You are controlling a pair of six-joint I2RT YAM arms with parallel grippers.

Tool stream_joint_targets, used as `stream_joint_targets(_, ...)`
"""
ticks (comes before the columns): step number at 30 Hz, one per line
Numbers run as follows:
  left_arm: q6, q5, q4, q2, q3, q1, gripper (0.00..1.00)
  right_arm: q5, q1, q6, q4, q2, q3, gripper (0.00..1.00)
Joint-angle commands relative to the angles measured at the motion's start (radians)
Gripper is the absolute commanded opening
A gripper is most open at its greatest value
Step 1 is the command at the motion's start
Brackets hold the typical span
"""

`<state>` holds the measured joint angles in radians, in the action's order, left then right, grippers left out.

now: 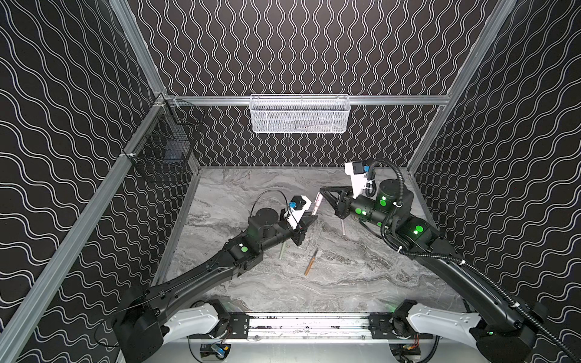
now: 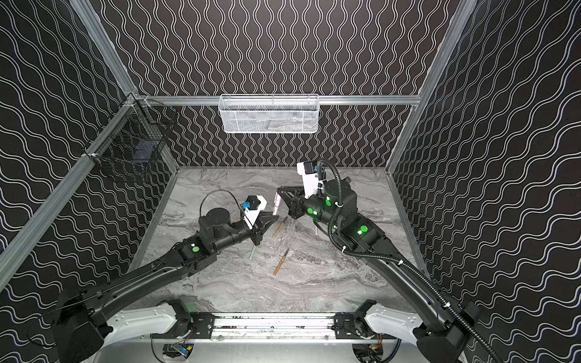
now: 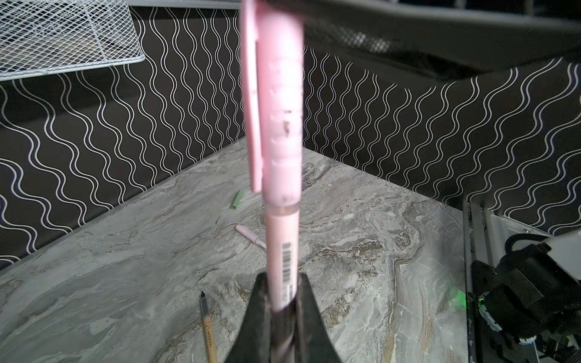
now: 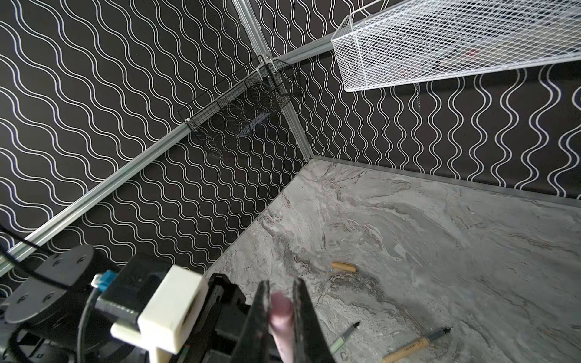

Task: Insert the pens into the pen caps
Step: 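Press the cap down onto the pen with the right gripper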

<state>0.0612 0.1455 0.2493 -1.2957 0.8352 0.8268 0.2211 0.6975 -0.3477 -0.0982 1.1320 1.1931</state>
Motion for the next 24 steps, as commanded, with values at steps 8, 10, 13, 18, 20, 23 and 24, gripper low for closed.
stream_joint_targets(8, 0.051, 0.001, 0.269, 0.039, 0.069, 0.001, 0.0, 0.067, 0.003, -0.015, -0.034, -0.006, -0.003, 0.05)
stream_joint_targets(10, 0.055, -0.01, 0.309, 0.032, 0.085, 0.001, 0.0, 0.07, 0.003, -0.017, -0.033, -0.009, -0.017, 0.05)
stream_joint_targets(13, 0.055, -0.015, 0.357, 0.017, 0.115, 0.001, 0.0, 0.076, 0.004, -0.018, -0.039, -0.01, -0.04, 0.05)
stream_joint_targets(18, 0.044, -0.032, 0.437, -0.011, 0.171, 0.0, 0.0, 0.079, 0.006, -0.014, -0.051, -0.011, -0.085, 0.05)
stream_joint_targets(20, 0.041, -0.03, 0.458, -0.022, 0.195, -0.001, 0.0, 0.077, 0.006, -0.017, -0.051, -0.009, -0.102, 0.04)
stream_joint_targets(23, 0.041, -0.025, 0.485, -0.03, 0.226, -0.003, 0.0, 0.07, 0.005, -0.015, -0.054, -0.009, -0.123, 0.05)
stream_joint_targets(24, 0.043, -0.019, 0.491, -0.031, 0.234, -0.004, 0.0, 0.067, 0.005, -0.01, -0.054, -0.008, -0.129, 0.05)
